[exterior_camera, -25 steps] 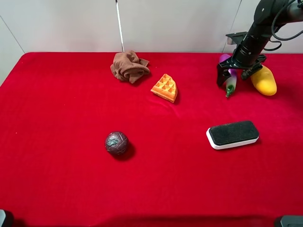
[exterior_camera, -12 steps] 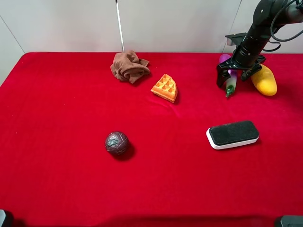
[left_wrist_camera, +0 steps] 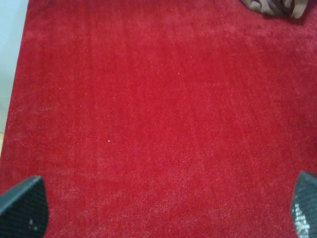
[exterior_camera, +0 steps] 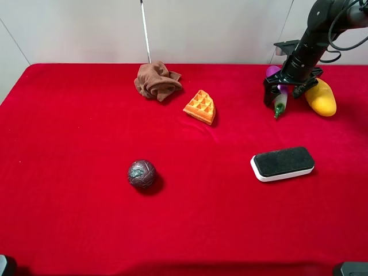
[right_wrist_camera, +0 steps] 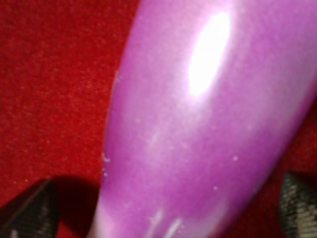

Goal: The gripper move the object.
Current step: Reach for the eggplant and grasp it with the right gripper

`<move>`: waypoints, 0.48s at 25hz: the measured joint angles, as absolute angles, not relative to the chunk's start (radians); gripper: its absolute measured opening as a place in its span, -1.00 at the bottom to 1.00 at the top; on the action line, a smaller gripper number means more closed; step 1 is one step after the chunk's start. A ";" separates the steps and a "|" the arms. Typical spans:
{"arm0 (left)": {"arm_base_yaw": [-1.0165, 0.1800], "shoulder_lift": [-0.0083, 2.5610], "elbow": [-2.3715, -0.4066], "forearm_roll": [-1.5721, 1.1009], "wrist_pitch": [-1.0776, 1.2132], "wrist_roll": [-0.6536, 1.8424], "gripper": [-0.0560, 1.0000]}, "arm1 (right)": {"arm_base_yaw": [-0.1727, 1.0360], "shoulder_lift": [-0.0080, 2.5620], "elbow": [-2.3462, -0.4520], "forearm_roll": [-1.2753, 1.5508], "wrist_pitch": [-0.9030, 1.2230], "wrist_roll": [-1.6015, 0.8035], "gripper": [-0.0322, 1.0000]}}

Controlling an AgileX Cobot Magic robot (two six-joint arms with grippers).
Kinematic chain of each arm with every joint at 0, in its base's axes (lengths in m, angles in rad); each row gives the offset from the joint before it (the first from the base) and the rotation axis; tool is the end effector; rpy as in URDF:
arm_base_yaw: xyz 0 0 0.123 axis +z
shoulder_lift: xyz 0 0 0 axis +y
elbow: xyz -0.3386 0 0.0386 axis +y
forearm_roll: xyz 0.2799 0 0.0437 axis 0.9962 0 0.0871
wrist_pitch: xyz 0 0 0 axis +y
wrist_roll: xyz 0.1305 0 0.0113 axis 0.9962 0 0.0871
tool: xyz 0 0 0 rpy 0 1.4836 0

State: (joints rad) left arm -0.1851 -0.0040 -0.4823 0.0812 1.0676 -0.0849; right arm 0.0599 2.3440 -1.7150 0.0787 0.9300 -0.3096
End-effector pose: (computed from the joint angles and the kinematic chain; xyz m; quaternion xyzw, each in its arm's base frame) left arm 0.0050 0.0085 0.2678 0.0415 0.8568 -0.0288 0.5131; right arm 0.5277 0.0399 0.0790 -0.1618 0.9850 0.0262 0.0531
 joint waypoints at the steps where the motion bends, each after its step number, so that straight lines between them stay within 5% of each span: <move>1: -0.185 -0.004 -0.482 0.081 1.068 -0.085 0.95 | 0.060 2.344 -1.715 0.077 0.930 -0.310 0.26; 8: -0.185 -0.004 -0.482 0.081 1.068 -0.085 0.95 | 0.060 2.346 -1.715 0.075 0.933 -0.310 -0.32; 12: -0.185 -0.004 -0.482 0.081 1.068 -0.085 0.95 | 0.060 2.346 -1.715 0.075 0.934 -0.310 -0.32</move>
